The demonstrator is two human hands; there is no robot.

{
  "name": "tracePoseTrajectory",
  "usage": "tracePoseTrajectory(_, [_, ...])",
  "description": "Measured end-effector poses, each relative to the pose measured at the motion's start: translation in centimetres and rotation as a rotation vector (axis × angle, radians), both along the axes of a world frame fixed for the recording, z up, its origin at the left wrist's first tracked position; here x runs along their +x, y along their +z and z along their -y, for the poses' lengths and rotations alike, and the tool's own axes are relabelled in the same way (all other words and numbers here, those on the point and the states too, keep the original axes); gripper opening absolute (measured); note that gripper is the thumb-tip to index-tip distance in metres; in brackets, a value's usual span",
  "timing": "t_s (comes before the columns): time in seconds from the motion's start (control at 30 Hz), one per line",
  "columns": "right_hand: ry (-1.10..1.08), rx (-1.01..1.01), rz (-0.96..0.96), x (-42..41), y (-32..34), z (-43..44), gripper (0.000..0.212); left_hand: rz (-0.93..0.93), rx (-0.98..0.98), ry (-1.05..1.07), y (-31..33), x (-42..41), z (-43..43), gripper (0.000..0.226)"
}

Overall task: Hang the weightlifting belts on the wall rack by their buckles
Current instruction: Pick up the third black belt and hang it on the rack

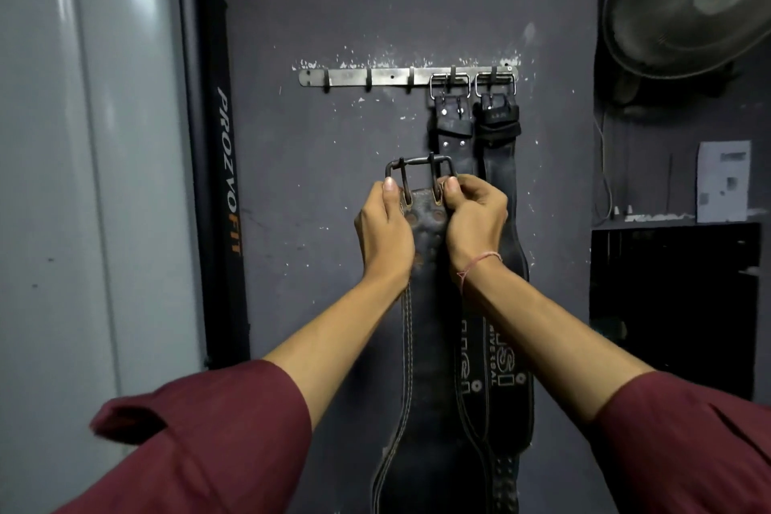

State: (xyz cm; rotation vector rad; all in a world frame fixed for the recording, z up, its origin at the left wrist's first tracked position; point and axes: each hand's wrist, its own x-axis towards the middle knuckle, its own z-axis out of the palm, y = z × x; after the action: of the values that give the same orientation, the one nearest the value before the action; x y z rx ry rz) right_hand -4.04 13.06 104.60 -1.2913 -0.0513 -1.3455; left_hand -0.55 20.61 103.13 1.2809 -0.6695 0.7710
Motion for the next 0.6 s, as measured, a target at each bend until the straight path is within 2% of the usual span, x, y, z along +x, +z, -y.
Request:
tracePoseTrajectory(0.27, [-0.065,0.089,0.059,7.5,6.2,3.1,0.034,0.116,0.025,0.142,6.4,8.0,4.0,0.043])
tracePoseTrajectory(0.4, [-0.080,0.065,0.072,10.6,10.2,5.3,0.018,0.178,0.023,0.224,10.5,11.5,6.3,0.046])
tracePoseTrajectory(0.6, [-0.042,0.028,0.054,15.2,15.8,8.0,0.023,0.192,0.013,0.318,16.6,16.9,9.0,0.050])
